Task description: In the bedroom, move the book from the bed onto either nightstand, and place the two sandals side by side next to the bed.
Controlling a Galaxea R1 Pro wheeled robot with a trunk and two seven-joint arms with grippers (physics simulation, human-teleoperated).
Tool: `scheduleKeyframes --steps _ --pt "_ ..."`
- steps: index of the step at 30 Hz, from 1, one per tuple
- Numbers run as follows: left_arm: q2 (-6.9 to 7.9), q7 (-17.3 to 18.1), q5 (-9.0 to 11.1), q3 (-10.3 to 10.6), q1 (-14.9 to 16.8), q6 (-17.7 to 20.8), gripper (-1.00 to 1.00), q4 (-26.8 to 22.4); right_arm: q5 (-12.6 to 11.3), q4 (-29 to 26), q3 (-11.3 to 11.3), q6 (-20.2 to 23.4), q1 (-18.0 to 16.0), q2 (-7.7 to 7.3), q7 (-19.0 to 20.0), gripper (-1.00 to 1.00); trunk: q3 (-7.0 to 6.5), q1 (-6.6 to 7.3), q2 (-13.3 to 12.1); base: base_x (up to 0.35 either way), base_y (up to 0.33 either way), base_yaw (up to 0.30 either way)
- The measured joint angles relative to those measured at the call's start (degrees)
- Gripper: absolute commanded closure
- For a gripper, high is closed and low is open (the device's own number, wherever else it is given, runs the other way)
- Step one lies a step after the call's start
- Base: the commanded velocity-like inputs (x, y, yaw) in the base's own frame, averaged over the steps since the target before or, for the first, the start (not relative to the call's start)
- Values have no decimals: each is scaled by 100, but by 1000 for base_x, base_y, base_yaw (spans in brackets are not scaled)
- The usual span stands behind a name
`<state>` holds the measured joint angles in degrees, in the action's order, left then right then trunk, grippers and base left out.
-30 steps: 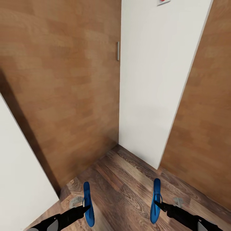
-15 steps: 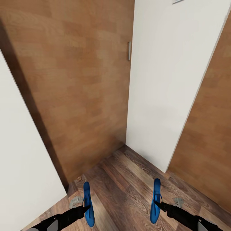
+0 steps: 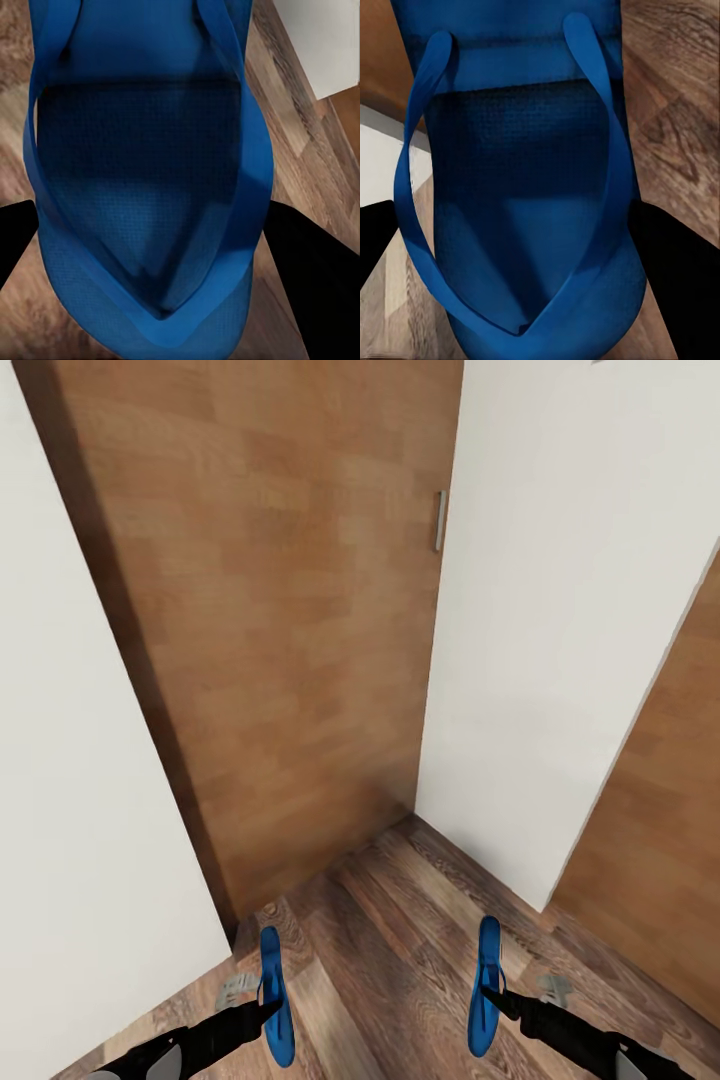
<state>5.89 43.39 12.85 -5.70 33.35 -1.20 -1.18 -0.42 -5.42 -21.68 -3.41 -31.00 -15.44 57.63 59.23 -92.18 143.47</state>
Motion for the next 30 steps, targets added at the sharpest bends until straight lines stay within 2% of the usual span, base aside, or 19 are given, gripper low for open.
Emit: scheduleKeyframes --steps 4,14,20,30 --pt "-1 -1 0 -6 1 0 100 1 0 -2 -6 -2 3 -1 8 100 0 -1 0 -74 0 19" --pt "-1 -2 -2 4 1 0 100 2 2 -1 3 -2 1 -1 9 100 0 -3 0 -287 0 2" --pt "-1 -1 -1 0 1 0 100 2 1 -1 -2 -2 3 -1 9 100 0 0 0 -64 0 13" --pt "0 0 0 -1 0 0 100 0 2 0 -1 -2 1 0 4 100 0 0 0 -3 0 214"
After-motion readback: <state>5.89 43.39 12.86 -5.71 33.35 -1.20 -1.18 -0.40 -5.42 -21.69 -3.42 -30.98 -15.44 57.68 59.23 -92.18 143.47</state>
